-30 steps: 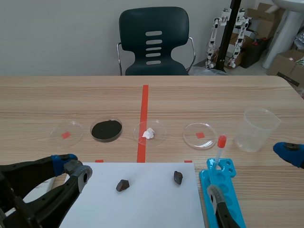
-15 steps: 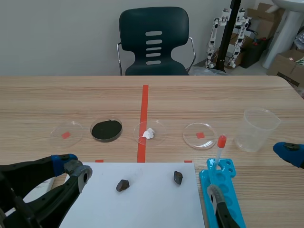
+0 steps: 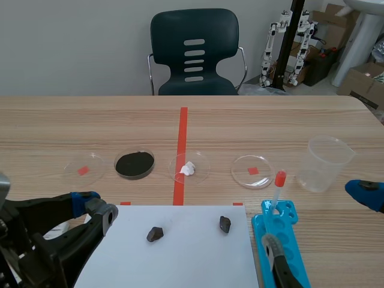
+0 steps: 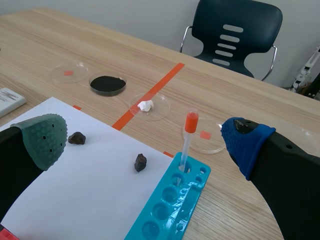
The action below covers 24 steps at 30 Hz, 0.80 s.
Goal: Lower the mineral onto the iron filings and hold still
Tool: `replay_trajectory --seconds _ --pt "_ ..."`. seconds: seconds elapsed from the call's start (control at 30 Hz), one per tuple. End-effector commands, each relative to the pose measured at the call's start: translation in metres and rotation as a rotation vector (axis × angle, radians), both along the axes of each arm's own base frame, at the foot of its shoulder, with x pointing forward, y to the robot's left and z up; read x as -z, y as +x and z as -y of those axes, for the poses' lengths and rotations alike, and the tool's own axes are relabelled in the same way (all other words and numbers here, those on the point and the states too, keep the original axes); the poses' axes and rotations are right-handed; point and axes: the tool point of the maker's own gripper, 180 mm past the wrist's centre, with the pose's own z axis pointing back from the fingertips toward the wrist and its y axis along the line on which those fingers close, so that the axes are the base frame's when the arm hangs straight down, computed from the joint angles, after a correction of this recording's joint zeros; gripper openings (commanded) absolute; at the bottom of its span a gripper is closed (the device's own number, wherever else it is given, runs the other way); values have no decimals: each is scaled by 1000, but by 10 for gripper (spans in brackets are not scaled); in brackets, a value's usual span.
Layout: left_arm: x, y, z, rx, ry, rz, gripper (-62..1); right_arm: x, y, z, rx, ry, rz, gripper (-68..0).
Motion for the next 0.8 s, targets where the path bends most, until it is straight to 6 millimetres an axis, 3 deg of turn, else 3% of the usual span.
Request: replay_trajectory --seconds 0.0,0.37,0.57,0.77 --pt "-5 20 -2 -42 -8 19 -539 -6 1 -1 -7 13 20 -20" --pt "20 118 -18 -199 86 -71 -539 -6 1 -1 -7 13 20 -20" --pt "45 173 -30 -284 108 -174 -539 -6 1 -1 -7 13 20 -20" --pt "64 213 -35 -335 121 -295 -539 -6 1 -1 -7 13 20 -20"
